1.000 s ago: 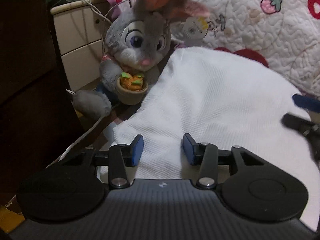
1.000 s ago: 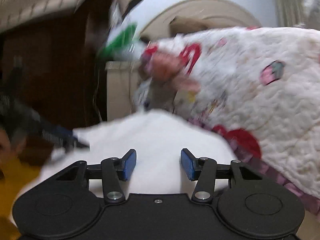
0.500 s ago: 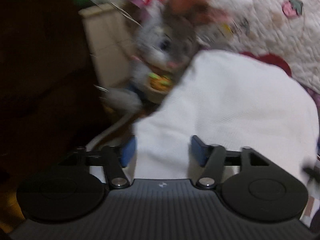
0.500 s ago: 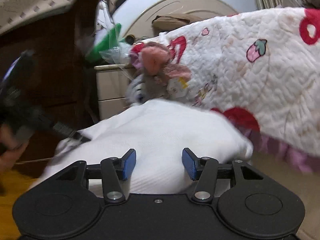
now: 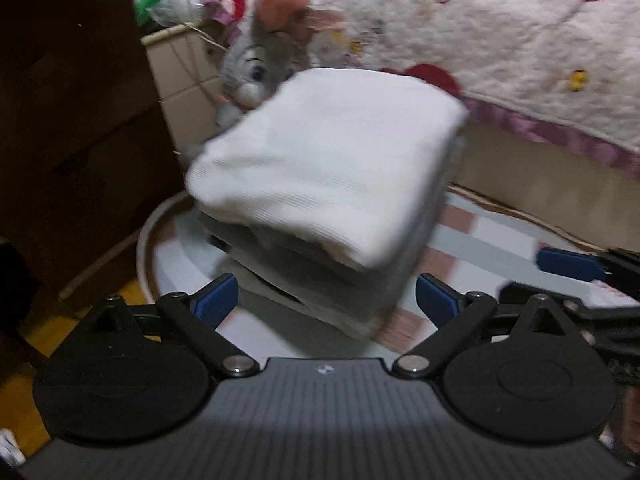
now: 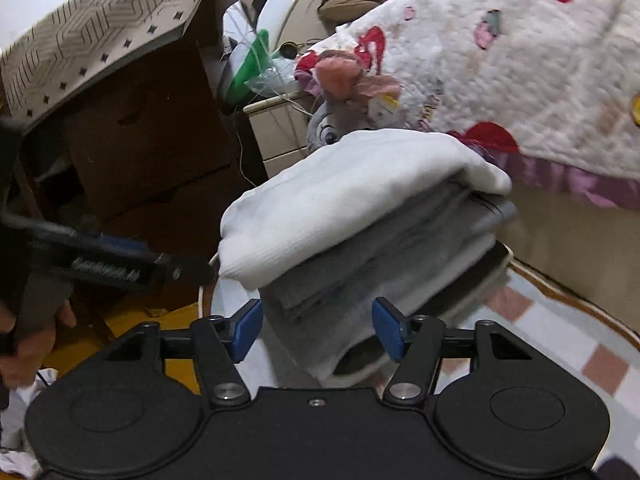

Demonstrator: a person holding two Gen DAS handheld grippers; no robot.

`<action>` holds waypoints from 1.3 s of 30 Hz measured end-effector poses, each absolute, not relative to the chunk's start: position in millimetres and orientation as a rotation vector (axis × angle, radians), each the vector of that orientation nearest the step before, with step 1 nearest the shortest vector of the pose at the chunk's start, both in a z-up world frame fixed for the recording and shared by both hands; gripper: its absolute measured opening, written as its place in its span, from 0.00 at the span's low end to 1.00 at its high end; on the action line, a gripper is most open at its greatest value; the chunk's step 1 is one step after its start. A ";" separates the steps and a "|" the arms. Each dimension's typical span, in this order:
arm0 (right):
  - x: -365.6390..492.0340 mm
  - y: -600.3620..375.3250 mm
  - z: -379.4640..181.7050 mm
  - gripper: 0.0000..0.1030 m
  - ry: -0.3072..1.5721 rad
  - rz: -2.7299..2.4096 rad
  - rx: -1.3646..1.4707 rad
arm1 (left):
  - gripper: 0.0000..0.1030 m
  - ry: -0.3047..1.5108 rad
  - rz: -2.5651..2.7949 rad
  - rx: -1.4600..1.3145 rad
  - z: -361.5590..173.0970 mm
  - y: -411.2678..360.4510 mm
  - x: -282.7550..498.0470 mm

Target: Fold clothes

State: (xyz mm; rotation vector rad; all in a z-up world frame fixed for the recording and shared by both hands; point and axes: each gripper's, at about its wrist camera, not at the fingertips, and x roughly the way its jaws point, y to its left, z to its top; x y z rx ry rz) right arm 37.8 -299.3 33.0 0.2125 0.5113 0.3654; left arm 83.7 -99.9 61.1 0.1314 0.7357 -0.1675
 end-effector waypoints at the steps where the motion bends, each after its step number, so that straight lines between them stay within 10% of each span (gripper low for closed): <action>1: 28.0 -304.6 34.7 0.67 0.507 0.353 0.226 | 1.00 0.739 -0.167 0.120 63.0 -104.5 74.3; 39: -130.9 -359.6 40.0 0.78 0.528 0.080 0.312 | 1.00 0.744 -0.154 0.167 41.1 -195.2 -64.7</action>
